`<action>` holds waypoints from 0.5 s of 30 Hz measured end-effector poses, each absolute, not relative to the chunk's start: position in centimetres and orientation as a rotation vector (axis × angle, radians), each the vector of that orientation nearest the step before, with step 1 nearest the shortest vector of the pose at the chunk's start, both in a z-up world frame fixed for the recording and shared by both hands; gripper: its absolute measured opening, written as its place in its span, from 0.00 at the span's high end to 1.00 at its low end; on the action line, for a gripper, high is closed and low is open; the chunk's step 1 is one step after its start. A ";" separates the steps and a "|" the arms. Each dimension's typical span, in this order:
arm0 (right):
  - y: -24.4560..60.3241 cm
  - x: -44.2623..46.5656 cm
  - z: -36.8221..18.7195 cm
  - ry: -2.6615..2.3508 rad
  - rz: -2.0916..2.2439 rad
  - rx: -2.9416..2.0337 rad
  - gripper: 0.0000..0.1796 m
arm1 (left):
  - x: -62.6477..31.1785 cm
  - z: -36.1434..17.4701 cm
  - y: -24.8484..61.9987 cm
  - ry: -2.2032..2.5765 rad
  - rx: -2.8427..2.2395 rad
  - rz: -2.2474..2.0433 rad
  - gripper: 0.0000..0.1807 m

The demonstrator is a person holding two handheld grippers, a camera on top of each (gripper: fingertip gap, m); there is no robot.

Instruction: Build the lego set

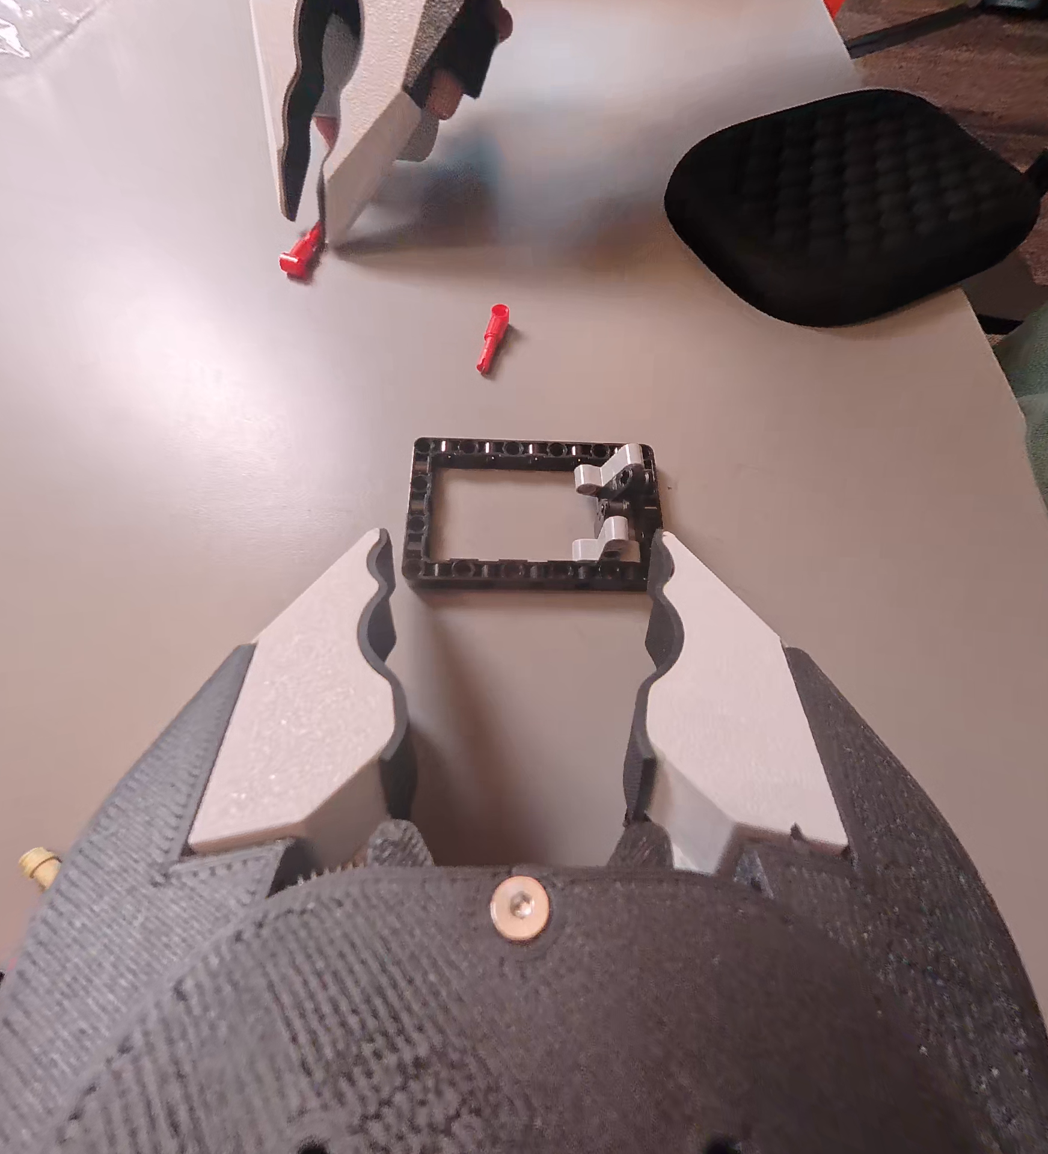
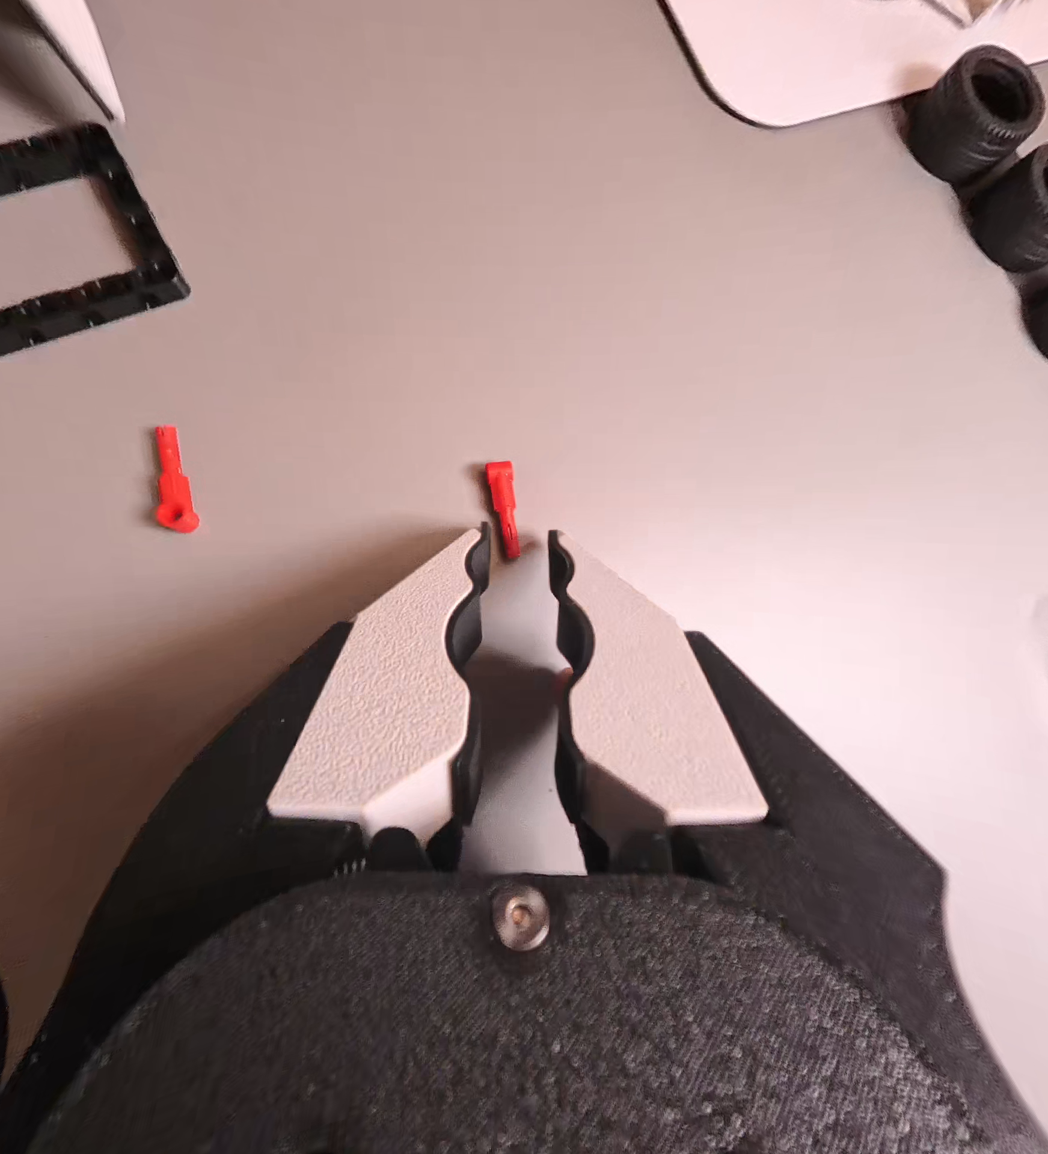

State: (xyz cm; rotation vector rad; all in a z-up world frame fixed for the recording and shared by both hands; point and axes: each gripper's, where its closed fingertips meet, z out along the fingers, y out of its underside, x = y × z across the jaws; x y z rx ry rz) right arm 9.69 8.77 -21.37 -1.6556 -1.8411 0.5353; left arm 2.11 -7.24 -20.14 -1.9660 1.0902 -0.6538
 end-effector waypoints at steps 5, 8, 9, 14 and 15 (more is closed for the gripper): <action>8.6 9.3 -21.5 -1.882 0.485 -1.586 0.98 | 2.1 -20.1 -7.2 1.079 -1.972 -0.666 0.56; 7.5 9.2 -21.0 -1.964 0.331 -1.343 0.98 | 2.0 -20.0 -7.1 1.070 -1.974 -0.679 0.56; 7.0 9.3 -21.0 -1.994 0.272 -1.270 0.97 | 2.0 -20.0 -7.1 1.068 -1.974 -0.681 0.56; 3.7 9.9 -20.4 -2.056 0.343 -1.184 0.91 | 2.0 -20.0 -7.2 1.067 -1.976 -0.689 0.56; 3.6 10.2 -20.1 -2.050 0.371 -1.200 0.91 | 2.0 -20.0 -7.1 1.067 -1.977 -0.691 0.56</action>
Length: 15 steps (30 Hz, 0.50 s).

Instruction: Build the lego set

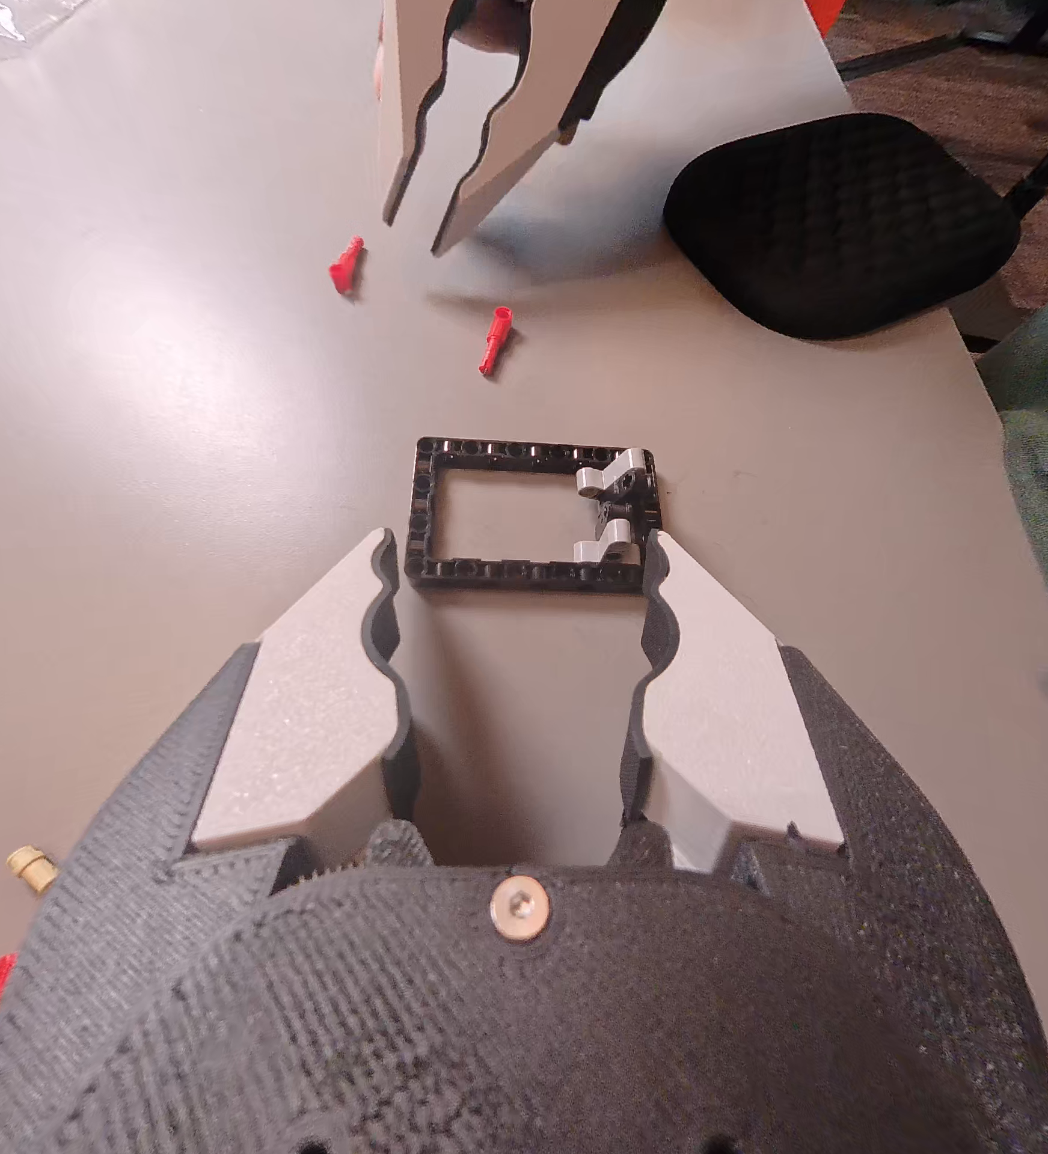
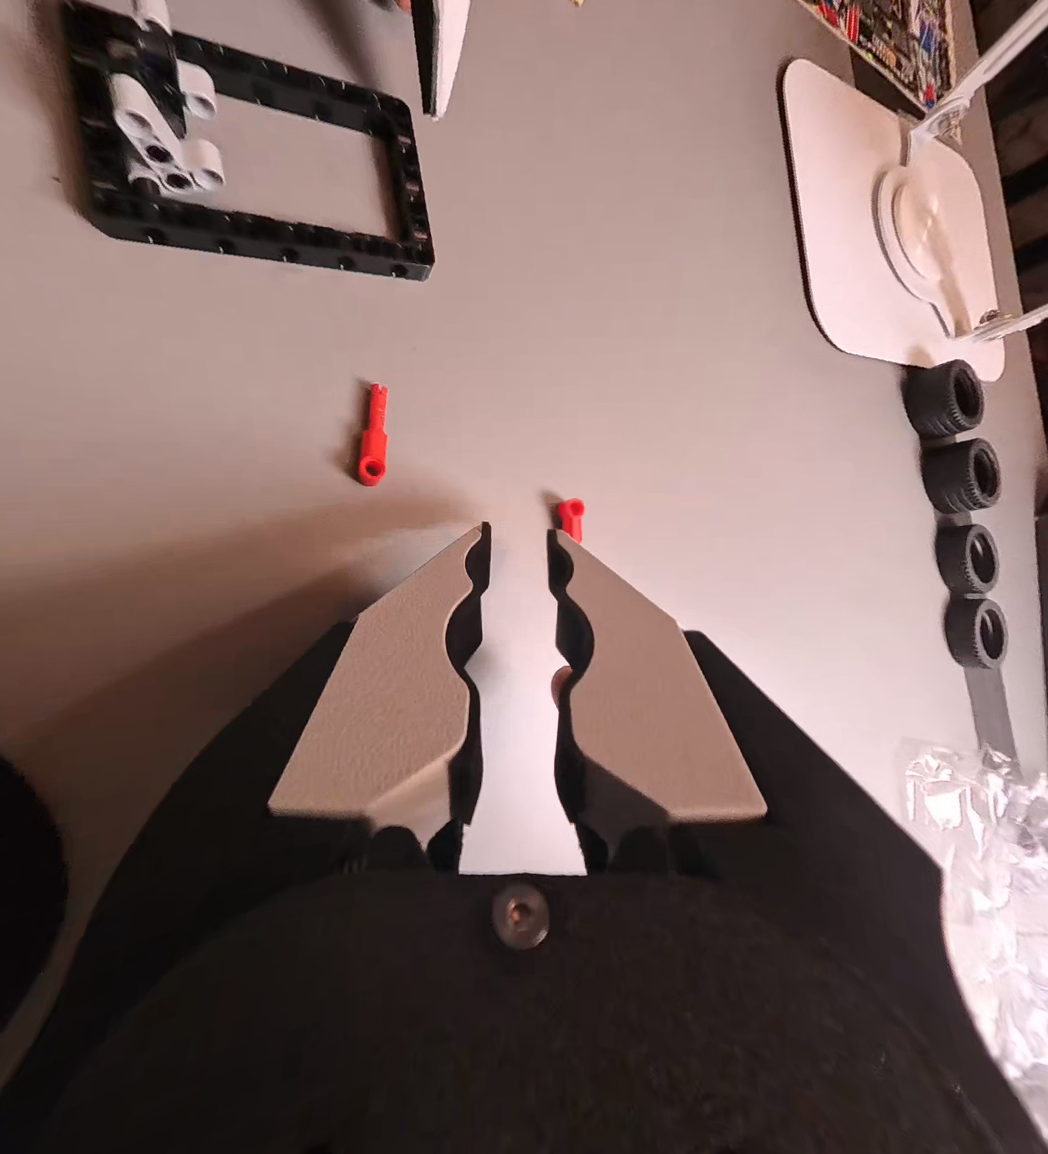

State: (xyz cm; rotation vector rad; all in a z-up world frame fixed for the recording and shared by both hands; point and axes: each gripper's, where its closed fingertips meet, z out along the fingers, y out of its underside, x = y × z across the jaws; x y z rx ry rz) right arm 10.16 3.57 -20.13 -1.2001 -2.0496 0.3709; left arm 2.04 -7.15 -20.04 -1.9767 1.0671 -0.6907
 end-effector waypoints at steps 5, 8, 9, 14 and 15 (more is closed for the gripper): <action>5.1 10.9 -19.8 -1.957 0.452 -1.353 0.93 | 2.0 -20.1 -7.1 1.065 -1.981 -0.688 0.57; 6.2 11.0 -20.6 -1.926 0.524 -1.449 0.92 | 2.0 -20.1 -7.1 1.067 -1.985 -0.683 0.57; 6.6 11.0 -20.9 -1.911 0.554 -1.496 0.91 | 2.0 -20.2 -7.1 1.067 -1.986 -0.681 0.57; 6.8 10.2 -21.3 -1.910 0.682 -1.595 0.91 | 2.0 -20.1 -7.0 1.058 -1.988 -0.684 0.58; 6.8 10.0 -21.3 -1.918 0.674 -1.595 0.91 | 2.0 -20.1 -7.0 1.055 -1.990 -0.690 0.58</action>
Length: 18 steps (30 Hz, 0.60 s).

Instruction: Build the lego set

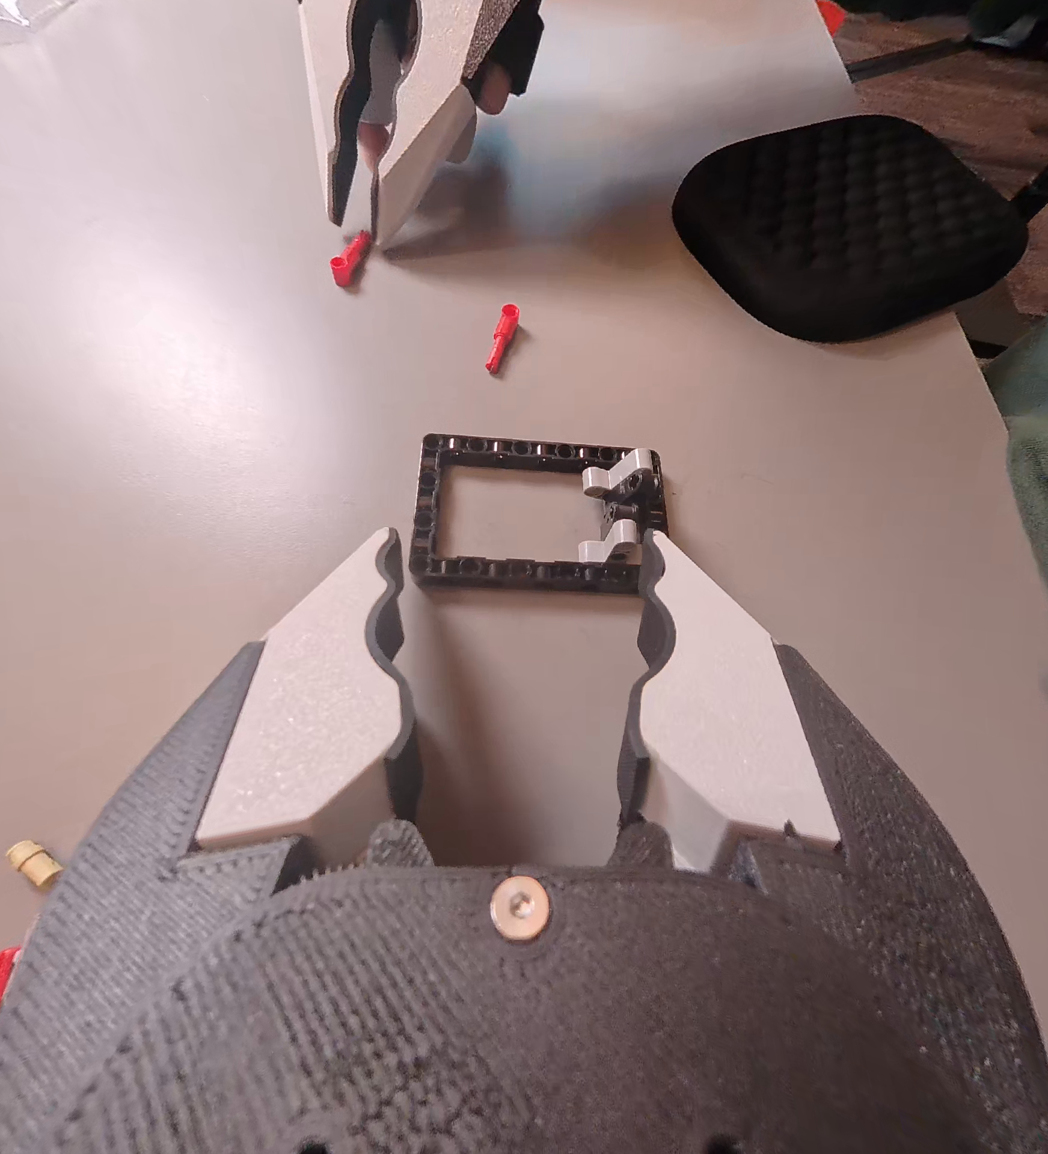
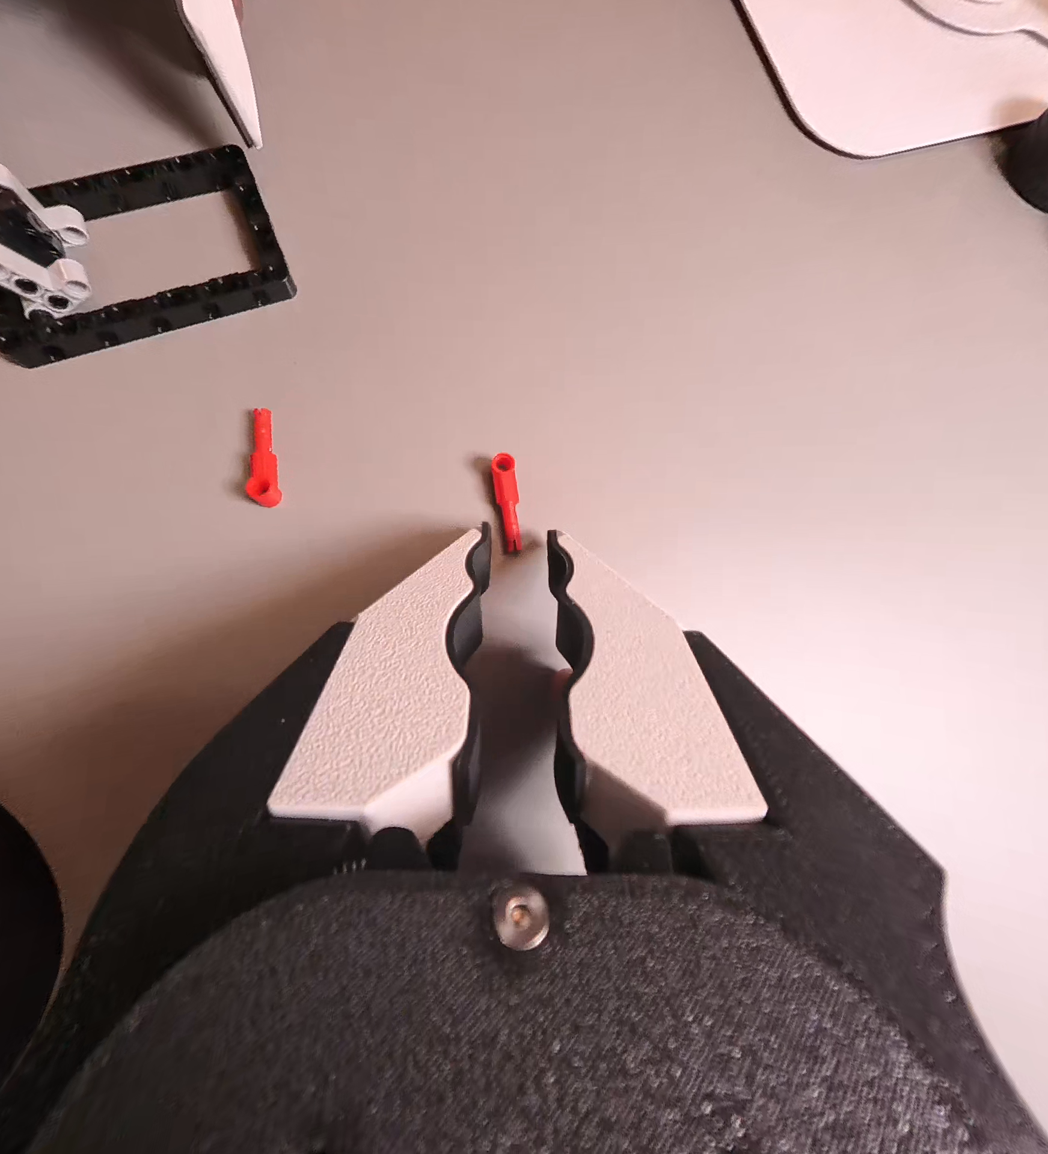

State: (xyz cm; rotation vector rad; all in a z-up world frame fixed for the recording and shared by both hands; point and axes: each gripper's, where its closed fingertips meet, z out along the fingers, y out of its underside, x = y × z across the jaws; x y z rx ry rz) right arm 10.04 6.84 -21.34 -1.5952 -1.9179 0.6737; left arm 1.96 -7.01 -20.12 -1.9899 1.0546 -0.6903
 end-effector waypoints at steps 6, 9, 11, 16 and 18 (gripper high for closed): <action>6.1 9.4 -21.4 -1.994 0.575 -1.511 0.99 | 1.9 -19.9 -6.9 1.034 -1.991 -0.720 0.59; 5.6 9.4 -21.5 -2.001 0.488 -1.487 0.99 | 1.9 -20.0 -7.0 1.035 -1.995 -0.724 0.58; 5.2 9.5 -21.5 -1.991 0.480 -1.534 0.99 | 1.9 -20.0 -7.0 1.037 -1.998 -0.722 0.57; 4.7 10.0 -20.8 -1.932 0.509 -1.625 0.93 | 2.0 -20.1 -7.0 1.046 -1.994 -0.712 0.54; 3.4 10.0 -19.9 -1.945 0.593 -1.593 0.93 | 2.0 -20.2 -7.1 1.055 -1.994 -0.701 0.52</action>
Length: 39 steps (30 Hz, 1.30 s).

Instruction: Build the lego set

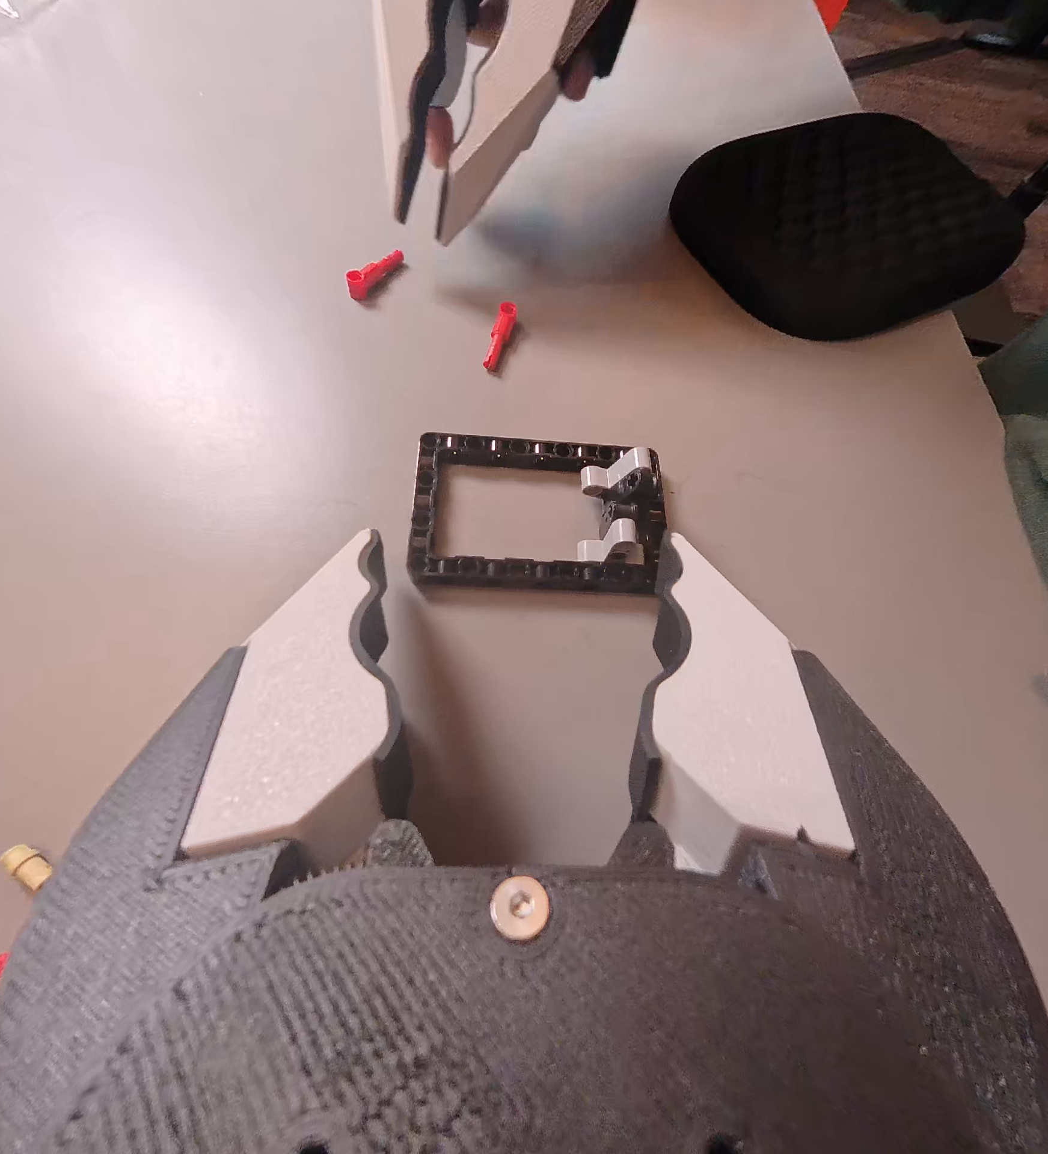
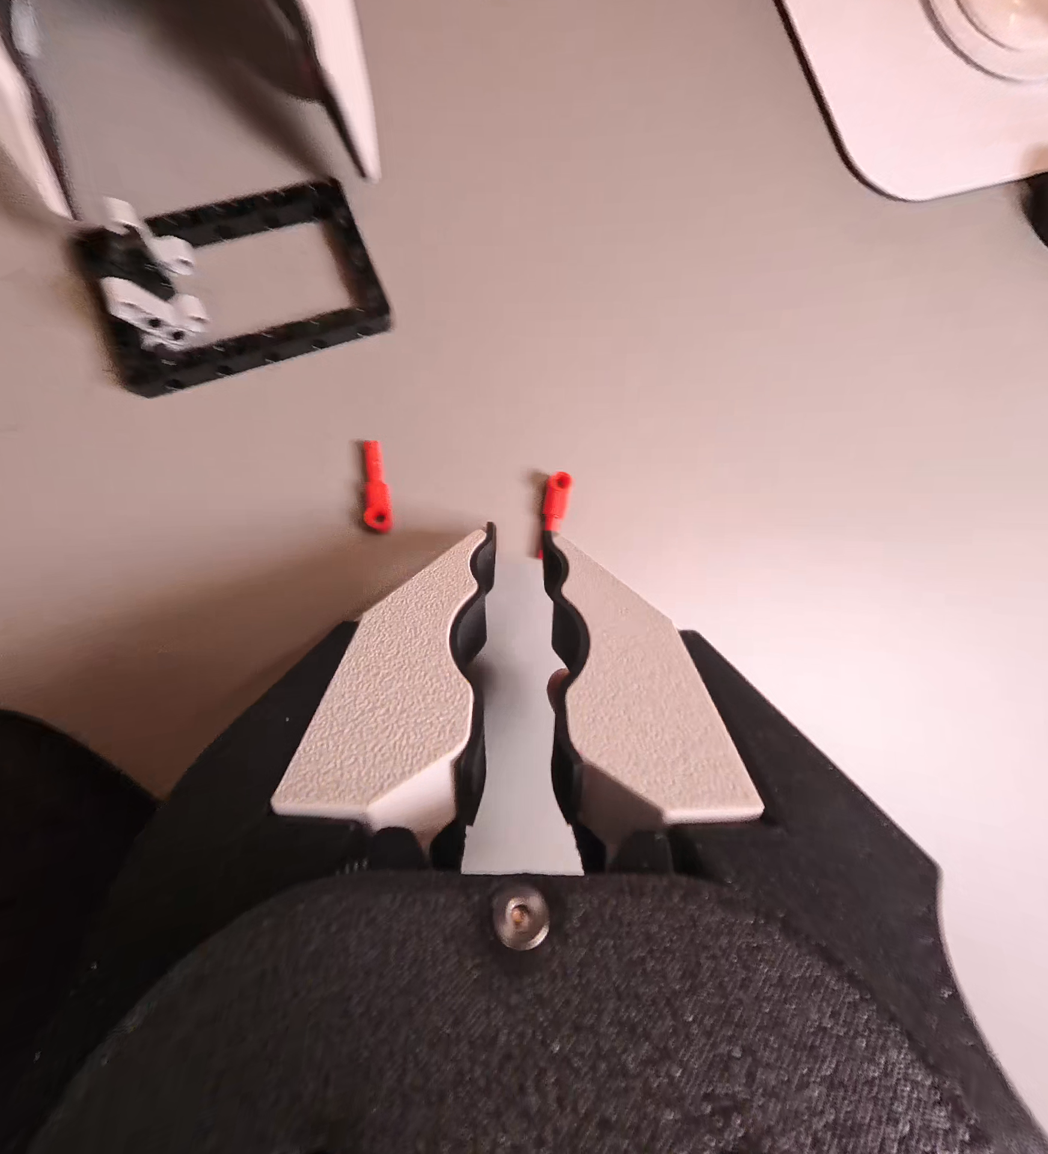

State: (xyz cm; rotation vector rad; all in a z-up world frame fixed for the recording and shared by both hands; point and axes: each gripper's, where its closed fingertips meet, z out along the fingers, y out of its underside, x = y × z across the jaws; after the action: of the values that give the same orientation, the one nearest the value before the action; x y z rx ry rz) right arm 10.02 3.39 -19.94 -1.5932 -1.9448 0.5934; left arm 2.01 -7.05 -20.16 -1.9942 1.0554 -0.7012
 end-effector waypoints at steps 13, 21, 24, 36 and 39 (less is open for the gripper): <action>-1.4 9.4 -21.6 -2.059 0.681 -1.519 0.93 | 3.2 -22.0 -7.4 1.169 -2.053 -0.527 0.40; -3.3 9.2 -21.4 -2.128 0.689 -1.407 0.97 | 3.7 -21.9 -7.6 1.199 -2.042 -0.522 0.48; -5.0 9.4 -20.8 -2.128 0.751 -1.369 0.97 | 3.7 -21.8 -7.7 1.208 -2.019 -0.514 0.48; -8.7 8.9 -20.1 -2.113 0.902 -1.362 0.98 | 4.1 -19.1 -8.1 1.188 -1.818 -0.621 0.49; -9.0 8.7 -19.9 -2.109 0.932 -1.350 0.97 | 4.1 -18.8 -8.0 1.168 -1.807 -0.649 0.49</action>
State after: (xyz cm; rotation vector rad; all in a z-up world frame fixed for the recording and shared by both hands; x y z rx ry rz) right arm 8.71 -9.03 -19.89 -1.3498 -2.1093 0.9322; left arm 4.06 -7.98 -18.76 -1.8073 1.1678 -0.6494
